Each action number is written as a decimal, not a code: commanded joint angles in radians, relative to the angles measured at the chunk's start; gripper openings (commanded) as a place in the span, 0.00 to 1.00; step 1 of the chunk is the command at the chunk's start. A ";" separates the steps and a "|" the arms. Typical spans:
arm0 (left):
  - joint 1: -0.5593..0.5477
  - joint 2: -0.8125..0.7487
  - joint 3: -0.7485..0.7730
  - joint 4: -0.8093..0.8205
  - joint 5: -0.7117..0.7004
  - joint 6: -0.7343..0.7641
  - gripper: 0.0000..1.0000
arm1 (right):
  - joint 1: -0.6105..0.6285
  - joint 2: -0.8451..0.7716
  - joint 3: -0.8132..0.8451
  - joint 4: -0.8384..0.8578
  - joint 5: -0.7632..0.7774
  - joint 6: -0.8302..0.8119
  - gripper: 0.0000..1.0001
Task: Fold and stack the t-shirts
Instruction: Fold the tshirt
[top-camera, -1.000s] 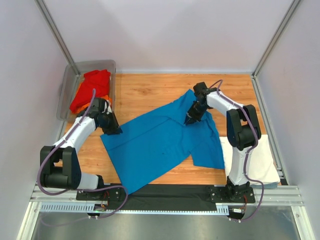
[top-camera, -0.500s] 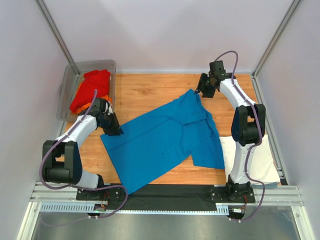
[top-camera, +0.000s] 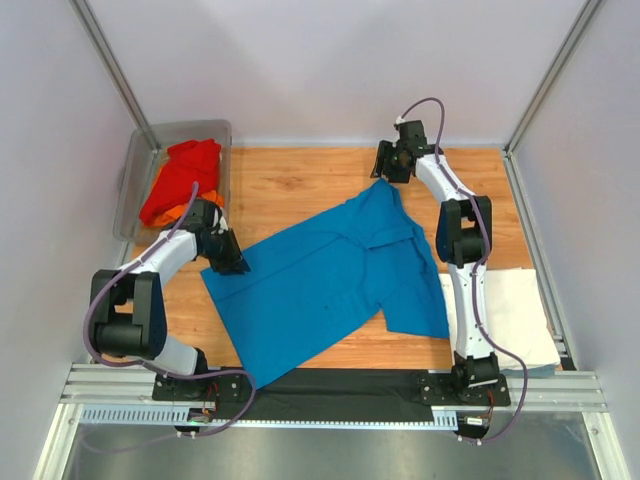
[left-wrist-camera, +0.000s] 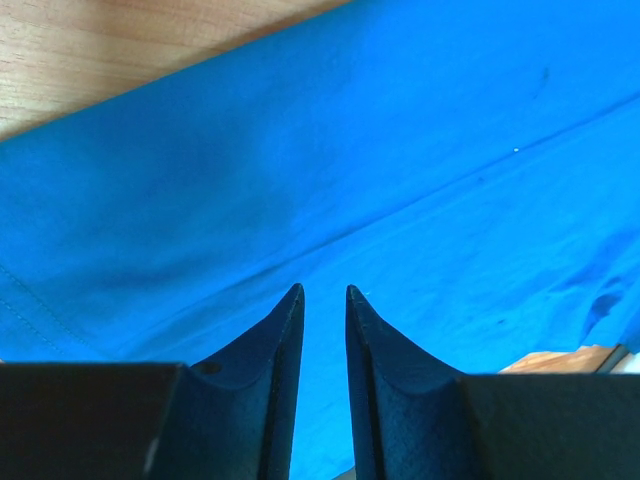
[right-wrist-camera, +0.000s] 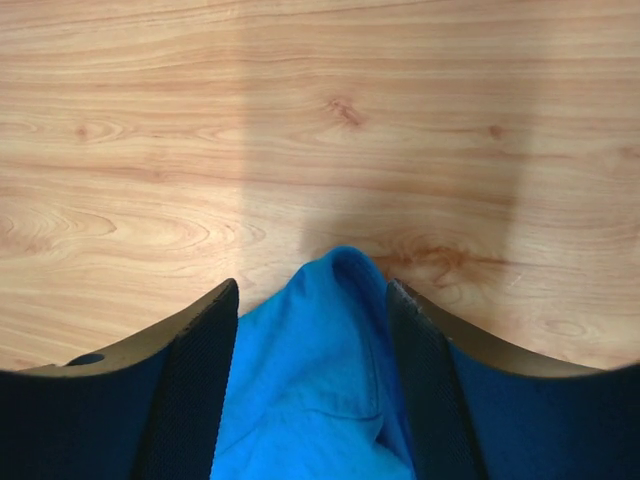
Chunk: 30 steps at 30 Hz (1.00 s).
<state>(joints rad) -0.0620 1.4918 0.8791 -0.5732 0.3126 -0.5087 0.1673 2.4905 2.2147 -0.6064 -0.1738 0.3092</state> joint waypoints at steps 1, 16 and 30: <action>0.010 0.012 0.017 0.015 0.002 -0.004 0.30 | 0.000 0.013 0.074 0.056 -0.016 -0.015 0.60; 0.073 0.200 0.064 -0.039 -0.075 -0.062 0.31 | 0.000 0.051 0.054 0.030 -0.024 0.025 0.41; 0.122 0.223 0.035 -0.059 -0.095 -0.067 0.31 | -0.028 0.076 0.071 0.016 0.100 0.110 0.00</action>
<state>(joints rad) 0.0326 1.6947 0.9508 -0.6167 0.2989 -0.5529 0.1535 2.5549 2.2517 -0.5934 -0.1619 0.3870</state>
